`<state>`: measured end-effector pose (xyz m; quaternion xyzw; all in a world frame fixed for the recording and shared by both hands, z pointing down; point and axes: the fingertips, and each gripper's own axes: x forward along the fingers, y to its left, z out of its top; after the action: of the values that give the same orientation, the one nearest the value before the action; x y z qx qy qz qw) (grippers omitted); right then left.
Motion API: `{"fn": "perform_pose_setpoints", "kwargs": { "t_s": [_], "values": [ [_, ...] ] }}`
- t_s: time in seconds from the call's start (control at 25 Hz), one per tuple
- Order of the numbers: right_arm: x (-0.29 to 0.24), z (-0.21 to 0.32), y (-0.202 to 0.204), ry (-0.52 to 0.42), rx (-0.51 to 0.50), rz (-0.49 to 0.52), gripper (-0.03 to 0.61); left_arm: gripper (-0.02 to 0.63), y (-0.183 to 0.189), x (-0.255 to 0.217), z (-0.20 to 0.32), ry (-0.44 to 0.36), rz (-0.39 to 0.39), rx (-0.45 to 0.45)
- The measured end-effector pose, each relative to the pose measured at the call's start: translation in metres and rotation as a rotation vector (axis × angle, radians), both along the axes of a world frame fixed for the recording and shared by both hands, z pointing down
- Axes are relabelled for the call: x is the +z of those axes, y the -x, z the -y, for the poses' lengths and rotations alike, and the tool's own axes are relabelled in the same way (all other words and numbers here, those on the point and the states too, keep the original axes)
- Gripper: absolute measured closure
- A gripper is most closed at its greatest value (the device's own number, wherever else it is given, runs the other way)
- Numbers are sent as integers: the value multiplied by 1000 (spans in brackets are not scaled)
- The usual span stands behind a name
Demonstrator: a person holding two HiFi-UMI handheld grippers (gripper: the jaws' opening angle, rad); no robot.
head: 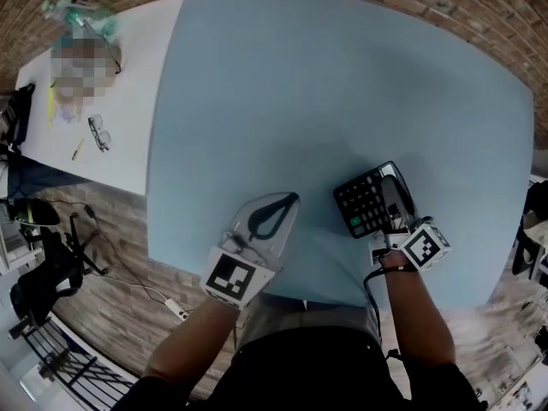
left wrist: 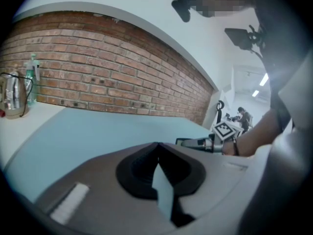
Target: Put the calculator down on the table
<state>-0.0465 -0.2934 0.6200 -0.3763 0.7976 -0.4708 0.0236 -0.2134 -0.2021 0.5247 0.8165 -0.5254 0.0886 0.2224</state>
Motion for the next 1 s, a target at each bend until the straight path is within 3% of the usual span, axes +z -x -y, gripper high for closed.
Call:
{"fn": "perform_pose_setpoints", "kwargs": {
  "t_s": [0.8,1.0],
  "values": [
    [17,-7,-6,47,-19,-102,471,618,15,-27,-22,-61,45,-88],
    [22,-10,-6,83,-12,-83,471,618,15,-31,-29,-70,56,-87]
  ]
}}
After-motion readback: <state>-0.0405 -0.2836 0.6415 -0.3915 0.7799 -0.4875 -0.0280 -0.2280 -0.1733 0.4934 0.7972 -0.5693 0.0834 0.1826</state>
